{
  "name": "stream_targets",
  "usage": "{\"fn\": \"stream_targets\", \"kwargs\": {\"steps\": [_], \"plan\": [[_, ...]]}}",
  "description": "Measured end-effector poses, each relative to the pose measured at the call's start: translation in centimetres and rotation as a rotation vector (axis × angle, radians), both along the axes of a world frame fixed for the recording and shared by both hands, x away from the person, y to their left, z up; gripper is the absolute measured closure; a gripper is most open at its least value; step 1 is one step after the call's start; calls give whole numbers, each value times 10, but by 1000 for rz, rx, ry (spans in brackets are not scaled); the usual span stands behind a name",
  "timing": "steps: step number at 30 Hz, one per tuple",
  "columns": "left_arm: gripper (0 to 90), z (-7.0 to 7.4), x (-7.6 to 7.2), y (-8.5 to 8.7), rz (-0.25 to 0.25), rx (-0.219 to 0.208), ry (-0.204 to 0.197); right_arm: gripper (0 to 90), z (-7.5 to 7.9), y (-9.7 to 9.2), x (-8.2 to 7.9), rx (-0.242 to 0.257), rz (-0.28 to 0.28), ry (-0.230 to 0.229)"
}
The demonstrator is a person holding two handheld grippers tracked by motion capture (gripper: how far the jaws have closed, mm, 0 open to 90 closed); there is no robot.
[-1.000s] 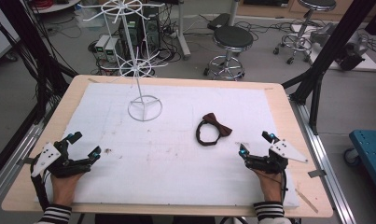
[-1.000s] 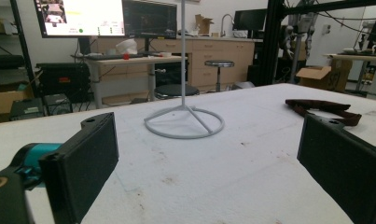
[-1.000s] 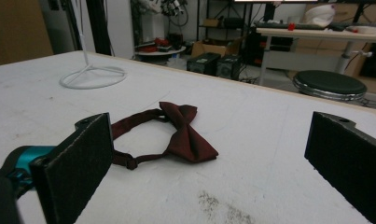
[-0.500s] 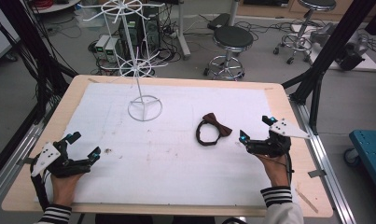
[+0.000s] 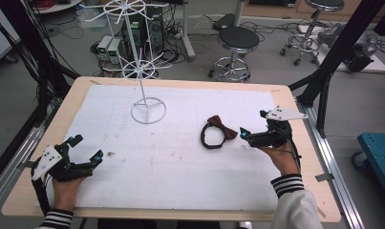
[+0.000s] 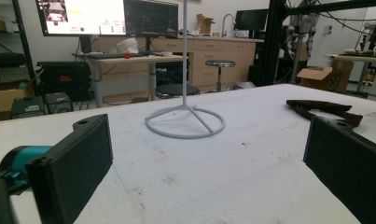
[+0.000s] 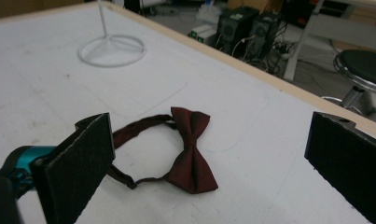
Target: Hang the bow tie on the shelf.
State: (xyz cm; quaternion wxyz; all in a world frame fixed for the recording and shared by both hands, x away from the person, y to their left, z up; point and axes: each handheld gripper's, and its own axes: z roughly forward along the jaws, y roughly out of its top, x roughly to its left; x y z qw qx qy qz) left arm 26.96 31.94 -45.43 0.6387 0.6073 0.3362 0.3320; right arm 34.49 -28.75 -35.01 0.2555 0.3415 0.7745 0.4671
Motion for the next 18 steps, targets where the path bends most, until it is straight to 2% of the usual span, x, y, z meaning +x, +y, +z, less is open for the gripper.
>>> {"fn": "stream_targets", "kwargs": {"steps": [4, 9, 12, 18], "plan": [[17, 0, 0, 0, 1, 0, 0, 8, 2, 5, 11, -69, 22, 29], [17, 0, 0, 0, 2, 2, -1, 8, 4, 8, 24, -98, 34, 71], [17, 0, 0, 0, 0, 5, -1, 8, 4, 12, 33, -122, 49, 119], [17, 0, 0, 0, 2, 8, -2, 8, -1, 24, 47, -195, 71, 181]]}}
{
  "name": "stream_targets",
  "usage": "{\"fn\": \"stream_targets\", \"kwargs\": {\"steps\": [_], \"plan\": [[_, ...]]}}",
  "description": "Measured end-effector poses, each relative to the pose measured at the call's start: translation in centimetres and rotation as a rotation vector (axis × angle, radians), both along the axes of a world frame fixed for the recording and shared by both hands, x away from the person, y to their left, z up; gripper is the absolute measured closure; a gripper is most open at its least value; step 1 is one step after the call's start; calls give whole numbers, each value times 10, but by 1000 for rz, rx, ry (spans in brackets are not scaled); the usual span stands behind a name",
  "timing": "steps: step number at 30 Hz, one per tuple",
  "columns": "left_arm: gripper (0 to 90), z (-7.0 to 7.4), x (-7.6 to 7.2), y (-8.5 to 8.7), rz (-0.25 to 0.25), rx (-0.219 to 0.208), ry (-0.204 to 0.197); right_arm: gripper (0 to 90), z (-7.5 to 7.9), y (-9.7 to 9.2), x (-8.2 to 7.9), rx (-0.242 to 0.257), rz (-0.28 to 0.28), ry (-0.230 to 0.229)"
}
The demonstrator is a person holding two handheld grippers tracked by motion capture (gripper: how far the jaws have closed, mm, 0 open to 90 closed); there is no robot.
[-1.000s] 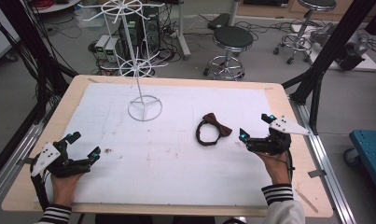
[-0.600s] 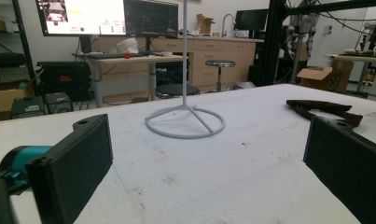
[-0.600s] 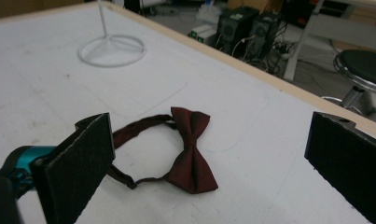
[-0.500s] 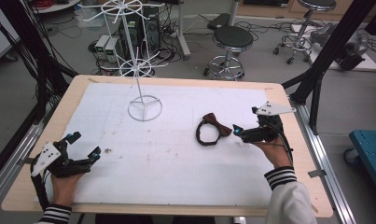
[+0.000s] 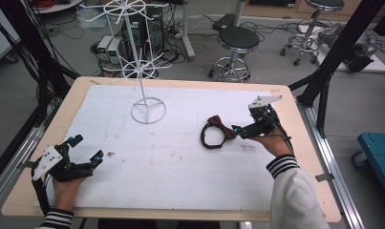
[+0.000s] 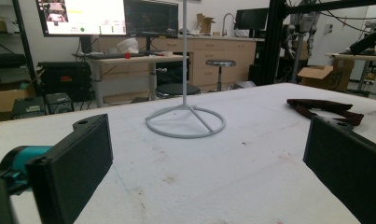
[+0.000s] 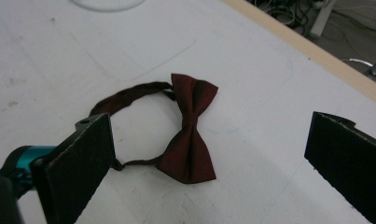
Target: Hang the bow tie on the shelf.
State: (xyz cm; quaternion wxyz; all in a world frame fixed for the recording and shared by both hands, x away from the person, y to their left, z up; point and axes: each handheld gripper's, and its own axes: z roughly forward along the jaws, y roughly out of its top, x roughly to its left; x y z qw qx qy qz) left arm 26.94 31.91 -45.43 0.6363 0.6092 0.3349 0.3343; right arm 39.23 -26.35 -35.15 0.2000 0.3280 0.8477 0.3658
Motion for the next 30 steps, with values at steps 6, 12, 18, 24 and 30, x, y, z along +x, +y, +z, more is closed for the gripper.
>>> {"fn": "stream_targets", "kwargs": {"steps": [6, 12, 18, 24, 30], "plan": [[17, 0, 0, 0, 1, 5, -1, 9, -13, 9, 11, -61, 15, 49], [17, 0, 0, 0, 2, 5, -1, 9, -22, 15, 20, -108, 13, 88], [17, 0, 0, 0, 2, 5, -2, 9, -32, 22, 27, -138, 1, 125], [17, 0, 0, -1, 2, 7, -5, 48, -42, 28, 32, -185, -1, 158], [17, 0, 0, -1, 2, 6, -4, 62, -50, 30, 36, -207, 8, 212]]}}
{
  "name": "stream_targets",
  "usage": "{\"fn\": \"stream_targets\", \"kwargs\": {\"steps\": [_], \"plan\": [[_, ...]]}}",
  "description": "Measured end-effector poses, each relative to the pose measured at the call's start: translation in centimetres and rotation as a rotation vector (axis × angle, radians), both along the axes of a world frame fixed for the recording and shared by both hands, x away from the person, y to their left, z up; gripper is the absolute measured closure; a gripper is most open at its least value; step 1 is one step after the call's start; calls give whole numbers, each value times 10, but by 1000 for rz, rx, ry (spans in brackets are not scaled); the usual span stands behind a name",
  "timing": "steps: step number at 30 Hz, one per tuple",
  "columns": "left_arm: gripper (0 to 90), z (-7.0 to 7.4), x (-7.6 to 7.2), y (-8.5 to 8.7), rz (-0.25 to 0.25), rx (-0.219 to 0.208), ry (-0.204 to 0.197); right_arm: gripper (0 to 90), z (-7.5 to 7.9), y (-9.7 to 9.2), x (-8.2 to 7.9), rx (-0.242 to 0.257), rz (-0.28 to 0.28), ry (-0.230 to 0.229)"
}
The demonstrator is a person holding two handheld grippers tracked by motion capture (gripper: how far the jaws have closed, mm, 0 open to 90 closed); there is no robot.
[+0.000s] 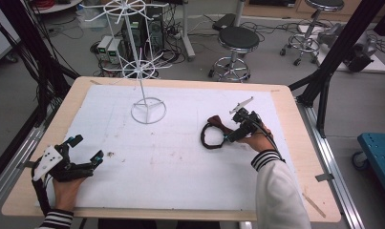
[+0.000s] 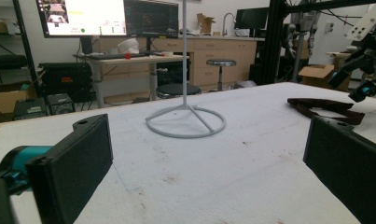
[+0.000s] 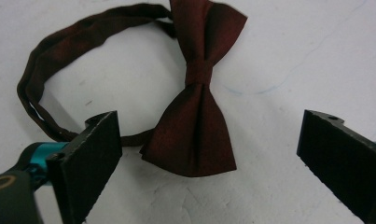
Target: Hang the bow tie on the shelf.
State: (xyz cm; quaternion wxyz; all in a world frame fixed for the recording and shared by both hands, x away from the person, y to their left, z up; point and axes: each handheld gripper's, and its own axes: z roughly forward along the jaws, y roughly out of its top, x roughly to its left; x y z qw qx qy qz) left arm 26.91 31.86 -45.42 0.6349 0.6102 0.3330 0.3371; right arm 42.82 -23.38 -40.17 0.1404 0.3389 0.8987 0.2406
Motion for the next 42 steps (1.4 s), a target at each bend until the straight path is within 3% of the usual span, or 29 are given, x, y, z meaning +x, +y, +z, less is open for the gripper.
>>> {"fn": "stream_targets", "kwargs": {"steps": [2, 5, 16, 22, 25, 28, 34, 42], "plan": [[17, 0, 0, 0, 1, 0, -1, 73, -2, 1, 1, -7, -7, 19], [17, 0, 0, 0, 1, -1, -1, 167, -3, 3, 1, -18, 9, 32], [17, 0, 0, 0, 1, 0, 0, 294, -10, 6, 4, -36, -7, 78], [17, 0, 0, 0, 1, -2, 2, 510, -14, 6, 6, -37, -18, 110], [17, 0, 0, 1, 1, -2, 4, 674, -12, 3, 6, -33, -76, 98], [17, 0, 0, 0, 1, -1, 3, 769, -12, 0, 8, -27, -114, 101], [17, 0, 0, 0, 2, -2, 4, 789, -10, 1, 7, -49, -101, 87], [17, 0, 0, 0, 1, -8, 3, 789, -8, 0, 6, -23, -86, 91]]}}
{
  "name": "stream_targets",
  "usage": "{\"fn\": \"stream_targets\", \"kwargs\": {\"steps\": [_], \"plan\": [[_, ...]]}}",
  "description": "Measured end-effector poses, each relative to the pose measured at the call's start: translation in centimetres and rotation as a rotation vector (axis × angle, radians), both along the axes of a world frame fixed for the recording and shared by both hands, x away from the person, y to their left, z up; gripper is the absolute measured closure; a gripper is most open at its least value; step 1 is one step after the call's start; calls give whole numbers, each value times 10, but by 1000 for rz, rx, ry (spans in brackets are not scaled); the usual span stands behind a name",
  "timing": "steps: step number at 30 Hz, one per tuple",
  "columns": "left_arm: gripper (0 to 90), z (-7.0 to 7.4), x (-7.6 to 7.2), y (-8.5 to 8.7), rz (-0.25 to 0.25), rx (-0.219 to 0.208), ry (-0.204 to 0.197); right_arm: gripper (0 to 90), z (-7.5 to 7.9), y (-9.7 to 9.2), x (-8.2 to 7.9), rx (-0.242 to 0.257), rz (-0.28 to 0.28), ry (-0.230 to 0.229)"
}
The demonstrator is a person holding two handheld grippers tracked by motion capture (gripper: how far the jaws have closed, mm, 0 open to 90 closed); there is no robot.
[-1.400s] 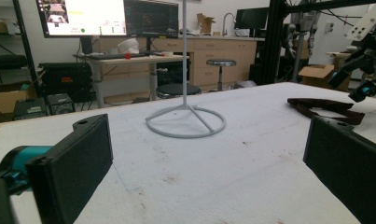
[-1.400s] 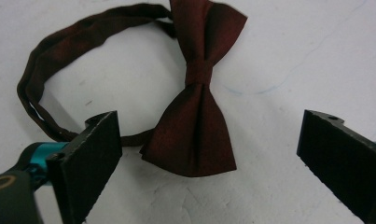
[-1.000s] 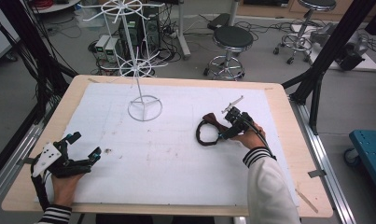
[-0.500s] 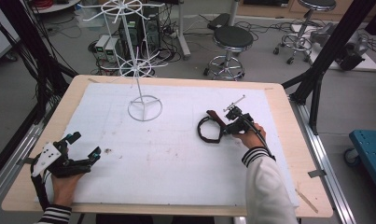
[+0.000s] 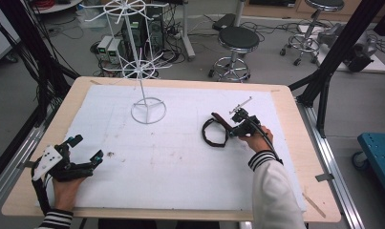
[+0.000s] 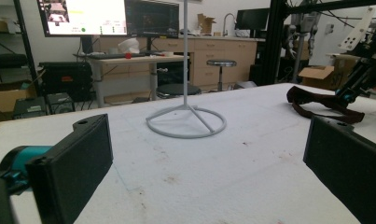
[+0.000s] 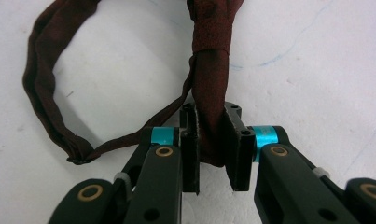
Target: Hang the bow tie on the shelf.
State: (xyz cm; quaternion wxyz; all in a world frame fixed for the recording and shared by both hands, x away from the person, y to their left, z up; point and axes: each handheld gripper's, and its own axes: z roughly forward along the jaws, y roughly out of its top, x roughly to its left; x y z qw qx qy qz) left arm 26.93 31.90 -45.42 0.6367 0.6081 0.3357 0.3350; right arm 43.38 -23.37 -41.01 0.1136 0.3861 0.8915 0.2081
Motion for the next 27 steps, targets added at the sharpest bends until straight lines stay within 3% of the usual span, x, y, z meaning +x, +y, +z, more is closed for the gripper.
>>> {"fn": "stream_targets", "kwargs": {"steps": [10, 11, 16, 19, 27], "plan": [[17, 0, 1, 2, -1, -14, 10, 789, 8, 1, -6, 54, 36, -36], [17, 0, 2, 3, -3, -31, 18, 788, 10, 0, -8, 86, 44, -41], [17, 1, 4, 5, -5, -49, 39, 787, 16, 1, -14, 133, 82, -63], [17, 4, 7, 5, -7, -30, 60, 787, 21, 4, -19, 159, 101, -77], [17, 17, 11, 8, -36, 11, 69, 787, 32, 15, -32, 204, 181, -126]]}}
